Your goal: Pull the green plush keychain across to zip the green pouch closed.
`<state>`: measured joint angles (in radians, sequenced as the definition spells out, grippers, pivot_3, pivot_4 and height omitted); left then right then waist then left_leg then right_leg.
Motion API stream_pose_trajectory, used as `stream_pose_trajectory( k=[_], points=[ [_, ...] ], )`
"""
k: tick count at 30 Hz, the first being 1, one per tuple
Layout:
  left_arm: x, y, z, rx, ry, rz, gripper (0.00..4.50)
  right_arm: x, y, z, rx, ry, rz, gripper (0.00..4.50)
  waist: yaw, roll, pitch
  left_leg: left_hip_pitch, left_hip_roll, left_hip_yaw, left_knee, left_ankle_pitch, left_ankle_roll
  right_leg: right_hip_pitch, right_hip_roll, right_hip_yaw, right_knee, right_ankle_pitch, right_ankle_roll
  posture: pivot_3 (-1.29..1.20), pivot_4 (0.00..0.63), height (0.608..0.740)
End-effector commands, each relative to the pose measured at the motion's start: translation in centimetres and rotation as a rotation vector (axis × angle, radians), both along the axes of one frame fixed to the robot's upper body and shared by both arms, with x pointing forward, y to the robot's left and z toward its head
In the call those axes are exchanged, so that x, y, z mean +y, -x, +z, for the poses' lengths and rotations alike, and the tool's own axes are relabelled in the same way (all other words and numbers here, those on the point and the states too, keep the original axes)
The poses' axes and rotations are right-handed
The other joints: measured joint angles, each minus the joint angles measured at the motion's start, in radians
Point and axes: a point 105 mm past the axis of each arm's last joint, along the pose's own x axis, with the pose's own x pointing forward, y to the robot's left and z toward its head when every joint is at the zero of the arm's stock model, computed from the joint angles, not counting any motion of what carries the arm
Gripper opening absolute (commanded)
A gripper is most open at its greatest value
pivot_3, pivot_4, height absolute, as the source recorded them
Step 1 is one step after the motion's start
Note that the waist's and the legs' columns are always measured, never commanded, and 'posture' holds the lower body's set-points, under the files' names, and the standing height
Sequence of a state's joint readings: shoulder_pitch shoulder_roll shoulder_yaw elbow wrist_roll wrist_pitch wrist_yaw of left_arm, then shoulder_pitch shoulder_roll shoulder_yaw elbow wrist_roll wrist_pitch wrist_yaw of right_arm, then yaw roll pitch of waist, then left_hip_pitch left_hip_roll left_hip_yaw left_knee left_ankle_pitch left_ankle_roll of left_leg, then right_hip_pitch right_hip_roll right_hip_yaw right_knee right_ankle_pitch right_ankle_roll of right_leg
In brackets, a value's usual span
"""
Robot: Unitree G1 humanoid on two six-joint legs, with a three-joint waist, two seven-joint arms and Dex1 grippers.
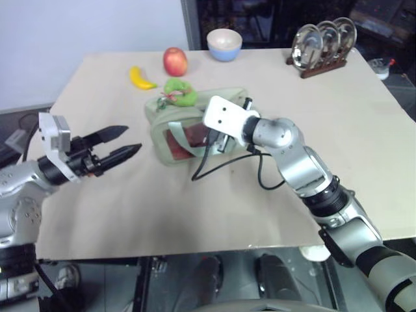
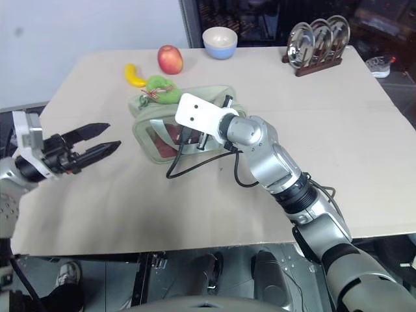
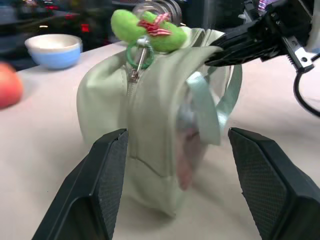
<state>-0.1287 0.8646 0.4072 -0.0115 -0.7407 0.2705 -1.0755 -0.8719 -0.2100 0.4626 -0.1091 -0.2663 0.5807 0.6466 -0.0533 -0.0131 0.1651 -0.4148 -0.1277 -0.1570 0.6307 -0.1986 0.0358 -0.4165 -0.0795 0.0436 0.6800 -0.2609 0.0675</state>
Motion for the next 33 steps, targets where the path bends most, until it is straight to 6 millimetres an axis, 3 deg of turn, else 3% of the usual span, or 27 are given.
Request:
stream_pose_trajectory(
  k=[1,6,14,15,17,18,20,21,24,29,33],
  points=[
    [-2.0,0.0,0.5,-0.06,-0.035,0.039,3.29,0.4,0.6,1.0,-0.024,-0.027,0.035,0.0,0.015,0.0,0.0,0.0,0.001,0.0,0.0,-0.001,0.002,0.0,0.0,0.0,0.0,0.001,-0.002,0.0,0.15,0.74],
    [-2.1,-1.8,-0.1,-0.092,-0.018,0.17,3.29,0.4,0.8,0.8,-0.021,-0.02,0.043,0.0,0.018,0.0,0.0,0.001,0.004,0.0,0.0,0.001,-0.002,0.001,0.004,0.0,0.0,0.004,-0.005,0.0,0.15,0.74],
    [-2.8,-3.2,-1.8,-0.067,-0.016,0.233,3.29,0.1,0.6,0.9,-0.02,-0.012,0.034,0.0,0.014,0.0,0.0,0.001,0.008,0.0,-0.001,0.003,-0.008,-0.001,0.007,0.0,-0.001,0.005,-0.006,0.0,0.15,0.74],
    [-2.9,-3.3,-2.0,-0.066,-0.01,0.23,3.05,0.0,0.6,0.9,0.002,-0.028,0.033,0.0,0.014,0.0,0.0,0.001,0.008,0.0,-0.001,0.003,-0.008,-0.001,0.007,0.0,-0.001,0.005,-0.006,0.0,0.15,0.74],
    [-3.1,-3.4,-2.1,-0.066,-0.003,0.227,2.66,-0.2,0.8,1.0,0.016,-0.032,0.042,0.77,0.014,0.0,0.0,0.001,0.008,0.0,-0.001,0.003,-0.008,-0.001,0.007,0.0,-0.001,0.005,-0.006,0.0,0.15,0.74],
    [-3.2,-3.4,-2.2,-0.066,-0.002,0.227,2.25,-0.2,0.8,1.1,0.017,-0.033,0.046,0.95,0.014,0.0,0.0,0.001,0.008,0.0,-0.001,0.003,-0.008,-0.001,0.007,0.0,-0.001,0.005,-0.006,0.0,0.15,0.74],
    [-3.2,-3.6,-2.3,-0.069,-0.003,0.229,1.41,-0.7,0.7,1.8,-0.015,-0.056,0.022,1.94,0.014,0.0,0.0,0.001,0.008,0.0,-0.001,0.003,-0.008,-0.001,0.007,0.0,-0.001,0.005,-0.006,0.0,0.15,0.74],
    [-3.3,-3.6,-2.3,-0.071,-0.005,0.229,1.23,-0.9,1.0,2.3,-0.008,-0.071,0.031,2.07,0.015,0.0,0.0,0.001,0.008,0.0,-0.001,0.003,-0.008,-0.001,0.007,0.0,-0.001,0.005,-0.006,0.0,0.15,0.74],
    [-3.3,-3.8,-2.3,-0.078,-0.011,0.229,0.08,-1.2,2.1,4.5,0.02,-0.142,0.098,2.14,0.015,0.0,0.0,0.001,0.008,0.0,-0.001,0.002,-0.008,-0.001,0.007,0.0,-0.001,0.005,-0.006,0.0,0.15,0.74],
    [-3.4,-3.9,-2.3,-0.095,-0.025,0.23,0.08,-0.4,1.6,7.9,-0.147,-0.082,0.12,2.14,0.014,0.0,0.0,0.001,0.008,0.0,-0.001,0.001,-0.005,-0.002,0.007,0.0,-0.001,0.005,-0.006,0.0,0.15,0.74],
    [-3.7,-3.9,-2.3,-0.104,-0.027,0.228,0.08,1.4,0.6,7.7,-0.216,-0.013,0.143,2.14,0.013,0.0,0.0,0.001,0.008,0.0,-0.002,0.001,-0.005,-0.002,0.008,0.0,-0.001,0.005,-0.006,0.0,0.15,0.74]
  ],
)
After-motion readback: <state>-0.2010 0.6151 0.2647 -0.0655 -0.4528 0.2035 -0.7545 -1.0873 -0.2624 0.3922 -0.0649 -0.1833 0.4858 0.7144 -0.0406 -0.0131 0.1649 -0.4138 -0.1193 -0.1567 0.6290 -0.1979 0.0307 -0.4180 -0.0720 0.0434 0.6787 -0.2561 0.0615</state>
